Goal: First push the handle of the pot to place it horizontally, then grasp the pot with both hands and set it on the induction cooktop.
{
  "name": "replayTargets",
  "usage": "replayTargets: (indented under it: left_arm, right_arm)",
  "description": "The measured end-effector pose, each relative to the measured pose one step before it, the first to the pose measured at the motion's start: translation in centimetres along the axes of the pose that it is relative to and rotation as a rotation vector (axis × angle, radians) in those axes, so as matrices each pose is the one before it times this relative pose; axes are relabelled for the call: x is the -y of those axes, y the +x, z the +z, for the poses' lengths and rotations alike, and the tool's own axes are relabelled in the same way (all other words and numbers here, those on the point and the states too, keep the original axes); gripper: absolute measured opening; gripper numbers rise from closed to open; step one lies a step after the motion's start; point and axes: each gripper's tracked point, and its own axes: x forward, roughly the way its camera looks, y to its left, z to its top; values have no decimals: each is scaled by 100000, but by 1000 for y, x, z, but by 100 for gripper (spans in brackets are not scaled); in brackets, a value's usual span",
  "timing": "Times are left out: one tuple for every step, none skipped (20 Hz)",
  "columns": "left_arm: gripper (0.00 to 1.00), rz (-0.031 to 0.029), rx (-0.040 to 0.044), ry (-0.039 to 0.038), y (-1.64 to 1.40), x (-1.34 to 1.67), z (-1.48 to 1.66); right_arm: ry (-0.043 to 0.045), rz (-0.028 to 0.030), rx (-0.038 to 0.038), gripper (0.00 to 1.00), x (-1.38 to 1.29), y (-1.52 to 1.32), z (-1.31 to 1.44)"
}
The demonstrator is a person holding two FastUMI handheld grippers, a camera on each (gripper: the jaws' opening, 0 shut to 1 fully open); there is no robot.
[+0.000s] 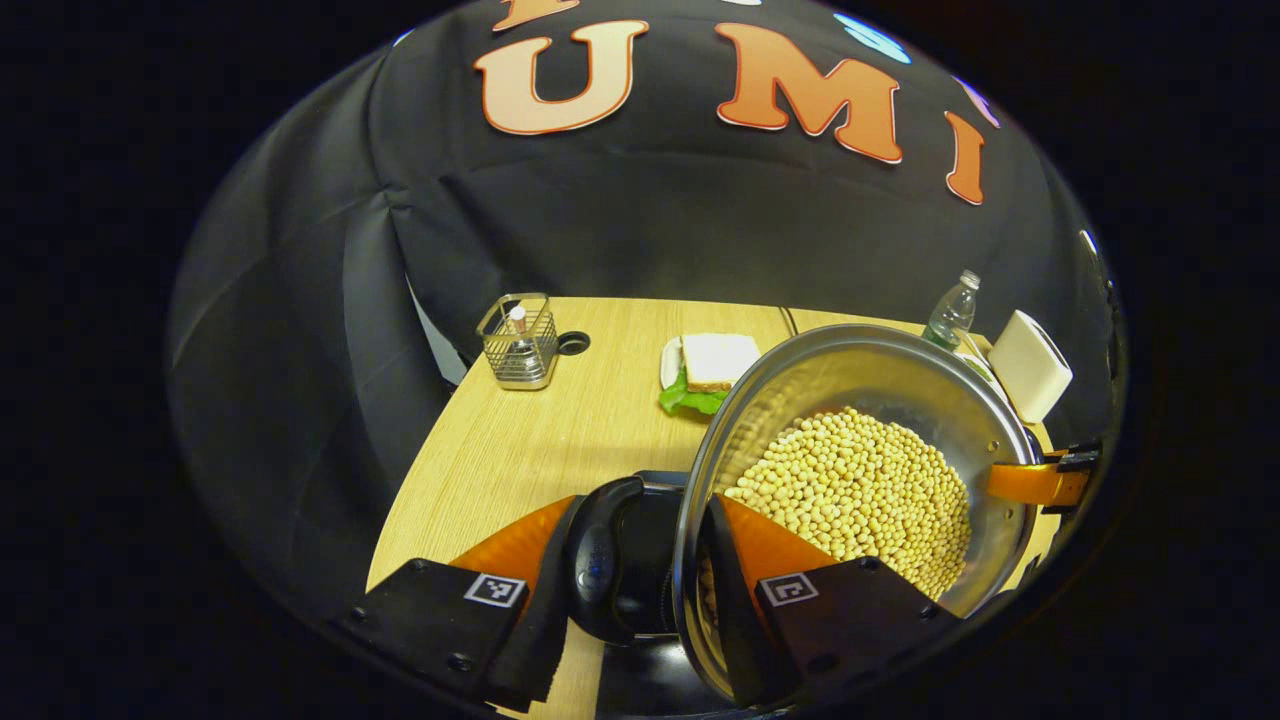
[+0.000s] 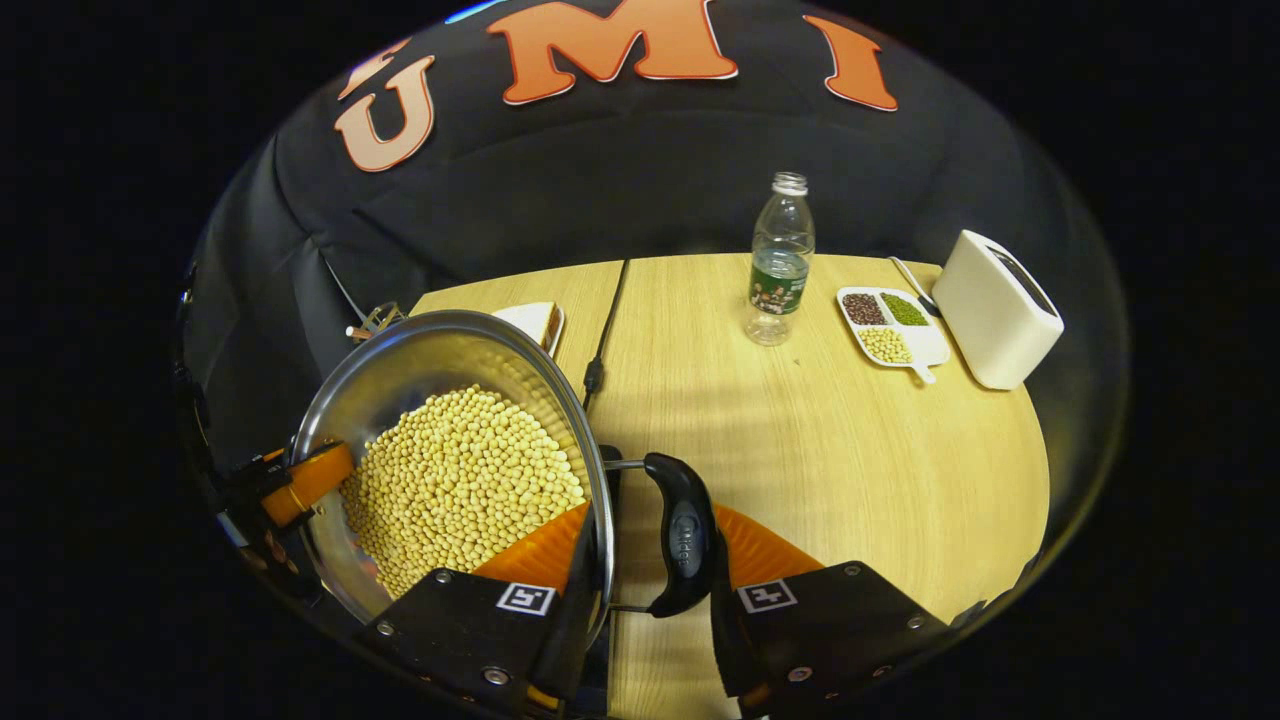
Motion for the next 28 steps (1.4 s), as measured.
replayTargets:
  left_arm:
    - [71,678,191,-9,-407,-23,123]
    - [70,482,423,-348,-71,248,-14]
    - [71,502,11,-367,5,144,-174]
    - [70,228,-15,-550,-197,54,1]
    - [71,445,-36,-24,6,53,-57]
    - [71,389,-349,105,-75,59,-36]
    - [70,335,-94,-55,-103,46,-21]
    - [71,175,-318,-133,-56,40,81]
    - [71,122,-112,-119,-59,48,-131]
    - [71,135,-338,96,-5,105,-59]
    - [71,131,-121,119,165,135,-91]
    - [70,215,-453,292,23,71,-24]
    - [71,206,231,667,37,29,296]
    - [71,105,248,659,7,104,157]
    - [71,24,-45,433,-65,97,-109]
    - [70,-325,111,71,-1,74,-83]
    - [70,-372,-846,122,159,-73,-76]
    - [71,-590,-1259,-308,154,-26,-225]
    - [71,-600,-1439,-132,205,34,141]
    - [71,-142,-1085,-140,178,74,-71]
    - [71,18,-228,5,136,30,103]
    - [71,-1,-511,-513,127,-49,-42]
    - [73,-189,-900,-813,-197,16,-187]
    - [75,765,668,512,-141,-101,272]
    - [77,1121,-407,1207,96,-108,-262]
    - [80,971,788,1797,-185,-39,278]
    - [82,312,2139,2050,-396,203,566]
    - [84,55,2650,1801,-796,-41,996]
  right_arm:
    - [-347,429,261,52,-521,370,-67]
    - [-509,347,218,52,-440,435,-57]
    - [-93,459,210,52,-421,393,-8]
    - [-210,249,31,52,-389,434,-149]
    - [114,410,-419,52,-118,163,-335]
    - [-72,147,-96,52,-163,220,-174]
    - [-159,120,-279,48,-191,278,-156]
    - [-254,84,160,48,-247,428,-125]
    - [-98,54,-101,52,-218,303,-67]
    - [-229,77,-53,52,-92,207,-235]
    - [156,56,-122,52,-66,234,-154]
    - [-1,45,-502,52,-122,77,-279]
    - [107,18,475,48,-184,25,69]
    - [-657,126,28,52,43,298,-136]
    - [-316,263,-109,52,78,102,6]
    - [211,19,123,52,12,-147,-98]
    - [-346,-56,173,52,-5,13,76]
    - [95,-215,-169,52,47,65,-8]
    - [201,-261,-123,52,2,167,-15]
    - [-683,-175,-372,52,37,125,-103]
    - [-1229,-817,823,55,66,63,248]
    - [-1907,-1155,323,56,260,34,-66]
    - [-823,-762,598,58,173,-4,113]
    - [694,614,-518,60,-25,13,-126]
    - [1547,2243,52,63,-204,-227,85]
    - [1138,1871,894,64,73,-458,247]
    - [-19,596,1725,67,424,-550,482]
    - [-38,1178,2458,68,599,-774,491]
